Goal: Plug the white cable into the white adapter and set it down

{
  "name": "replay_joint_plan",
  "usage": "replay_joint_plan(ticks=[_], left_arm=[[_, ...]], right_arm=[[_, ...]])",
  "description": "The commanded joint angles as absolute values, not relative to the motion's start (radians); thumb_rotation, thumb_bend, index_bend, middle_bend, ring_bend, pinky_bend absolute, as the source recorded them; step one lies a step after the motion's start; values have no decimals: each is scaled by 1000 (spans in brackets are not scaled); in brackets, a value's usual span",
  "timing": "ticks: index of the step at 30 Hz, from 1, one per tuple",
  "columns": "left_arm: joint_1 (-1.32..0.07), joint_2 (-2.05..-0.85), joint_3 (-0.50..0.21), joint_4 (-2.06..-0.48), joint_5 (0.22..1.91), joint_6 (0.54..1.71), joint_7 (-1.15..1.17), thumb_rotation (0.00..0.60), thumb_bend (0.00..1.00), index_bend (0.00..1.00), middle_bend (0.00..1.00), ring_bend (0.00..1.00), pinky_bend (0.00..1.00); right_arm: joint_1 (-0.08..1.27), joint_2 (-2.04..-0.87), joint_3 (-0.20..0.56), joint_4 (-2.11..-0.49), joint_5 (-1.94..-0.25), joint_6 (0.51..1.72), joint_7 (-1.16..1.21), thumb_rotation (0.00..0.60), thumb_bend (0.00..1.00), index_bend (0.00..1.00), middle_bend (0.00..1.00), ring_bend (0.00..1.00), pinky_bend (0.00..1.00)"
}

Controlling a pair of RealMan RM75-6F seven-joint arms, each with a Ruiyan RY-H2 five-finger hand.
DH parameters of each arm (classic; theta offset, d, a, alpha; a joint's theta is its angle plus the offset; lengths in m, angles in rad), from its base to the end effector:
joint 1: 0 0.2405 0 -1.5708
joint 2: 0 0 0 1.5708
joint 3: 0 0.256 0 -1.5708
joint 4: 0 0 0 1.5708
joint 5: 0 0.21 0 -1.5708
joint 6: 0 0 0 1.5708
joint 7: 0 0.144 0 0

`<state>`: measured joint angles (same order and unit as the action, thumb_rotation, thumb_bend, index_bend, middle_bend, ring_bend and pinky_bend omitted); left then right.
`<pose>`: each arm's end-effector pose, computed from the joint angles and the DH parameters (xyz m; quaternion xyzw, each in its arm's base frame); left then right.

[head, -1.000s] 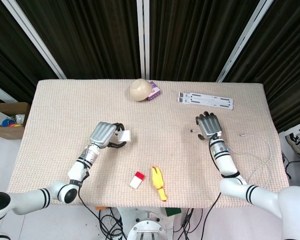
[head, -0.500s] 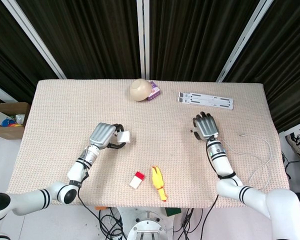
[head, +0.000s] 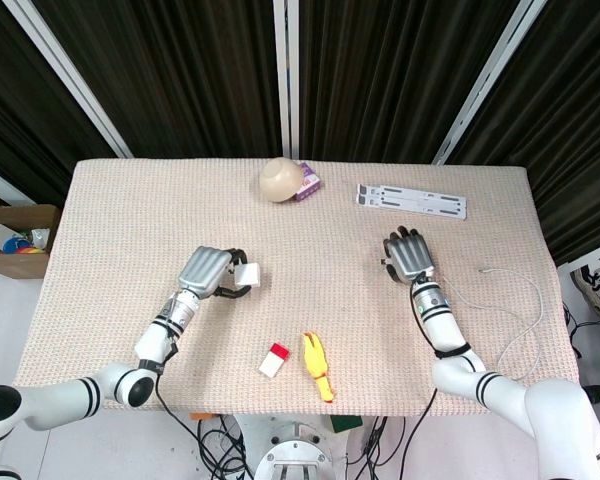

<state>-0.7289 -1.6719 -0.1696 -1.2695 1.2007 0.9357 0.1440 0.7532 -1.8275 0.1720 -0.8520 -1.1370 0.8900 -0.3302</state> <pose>-0.1648 0.3510 -0.0445 -0.7244 -0.4130 -0.3871 0.3935 -0.2216 -0.3907 -0.0530 0.7380 -0.3226 0.2735 0.5259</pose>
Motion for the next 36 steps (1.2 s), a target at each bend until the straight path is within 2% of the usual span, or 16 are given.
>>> replay_joint_plan(ticks=[1, 14, 28, 36], left_arm=[[-730, -1672, -170, -1271, 1200, 934, 144, 425, 288, 577, 551, 698, 793], [-728, -1673, -170, -1271, 1196, 931, 142, 423, 288, 577, 550, 698, 793], [-726, -1670, -169, -1269, 1197, 926, 137, 425, 288, 577, 549, 698, 793], [-723, -1664, -168, -1273, 1190, 922, 142, 424, 288, 578, 545, 698, 792]], right_arm=[[751, -1826, 174, -851, -1139, 886, -329, 600, 349, 564, 386, 168, 322], [752, -1827, 186, -845, -1148, 867, -333, 600, 377, 561, 386, 168, 318], [744, -1827, 190, -851, -1173, 875, -305, 600, 583, 583, 417, 169, 316], [724, -1815, 192, -880, -1215, 943, -261, 600, 596, 611, 452, 212, 332]])
